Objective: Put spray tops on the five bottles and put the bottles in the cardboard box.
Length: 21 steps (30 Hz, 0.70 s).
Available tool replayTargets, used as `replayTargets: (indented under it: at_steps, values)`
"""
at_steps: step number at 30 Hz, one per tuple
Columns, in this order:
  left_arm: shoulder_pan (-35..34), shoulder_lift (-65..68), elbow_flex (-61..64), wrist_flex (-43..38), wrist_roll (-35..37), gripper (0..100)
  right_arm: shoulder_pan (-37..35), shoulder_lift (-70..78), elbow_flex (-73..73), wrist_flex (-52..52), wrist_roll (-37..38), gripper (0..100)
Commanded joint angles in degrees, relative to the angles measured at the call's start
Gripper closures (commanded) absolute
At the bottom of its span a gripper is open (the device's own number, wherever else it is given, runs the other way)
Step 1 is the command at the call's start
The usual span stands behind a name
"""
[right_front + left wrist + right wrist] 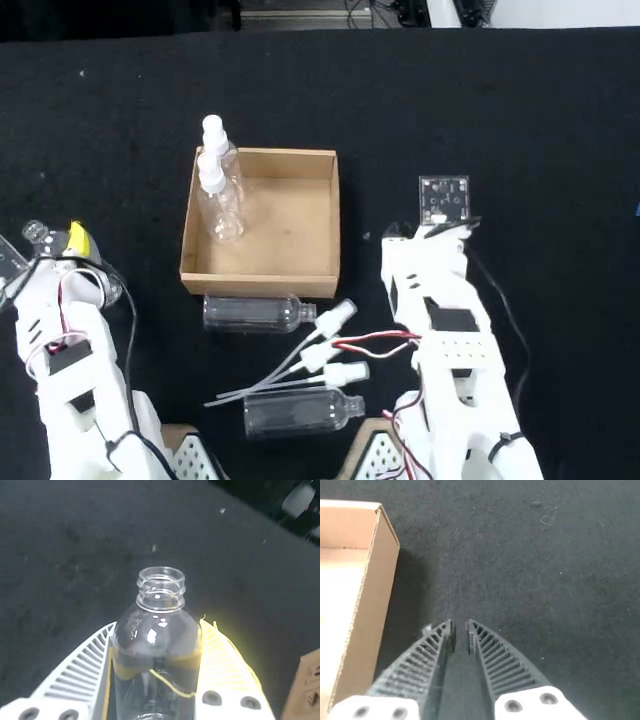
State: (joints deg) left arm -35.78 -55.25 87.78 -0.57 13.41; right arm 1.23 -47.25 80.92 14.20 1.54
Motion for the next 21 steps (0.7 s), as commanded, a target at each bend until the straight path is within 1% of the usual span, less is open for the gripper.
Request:
replayTargets:
  at_steps: [1,3,5,8,10,12,14,17,18,21]
  values:
    - [3.56,-10.55,-6.2,15.82,0.35,97,-0.7,-2.59,-4.35,0.62,0.26,97.5]
    - [4.88,-15.21,-3.38,15.21,0.35,97,-0.79,-2.59,-4.44,0.7,0.35,97.3]
    - [5.76,-19.78,0.75,12.13,0.35,97,-0.7,-2.59,-5.58,2.46,0.35,97.2]
    - [6.02,-26.29,6.64,8.0,0.26,97,-0.7,-2.59,-11.21,12.22,0.35,97.2]
    - [6.02,-30.51,9.01,8.0,0.18,97,-0.88,-2.59,-16.66,21.27,1.32,97.2]
    - [6.11,-33.49,9.98,8.79,-2.11,97,-0.88,-2.51,-21.93,29.01,5.19,97.2]
    - [6.2,-36.4,10.07,12.48,-4.22,97,-0.88,-2.51,-26.07,35.25,10.02,97.2]
    - [8.13,-39.47,10.07,16.88,-4.92,97,-1.41,-2.51,-30.11,43.69,18.11,96.6]
    - [8.84,-40.44,10.07,18.11,-4.92,97,-2.37,-2.33,-30.55,46.77,20.75,94.9]
    - [10.15,-42.81,10.07,20.75,-4.57,97,-5.63,-2.51,-30.55,55.91,30.86,84.6]
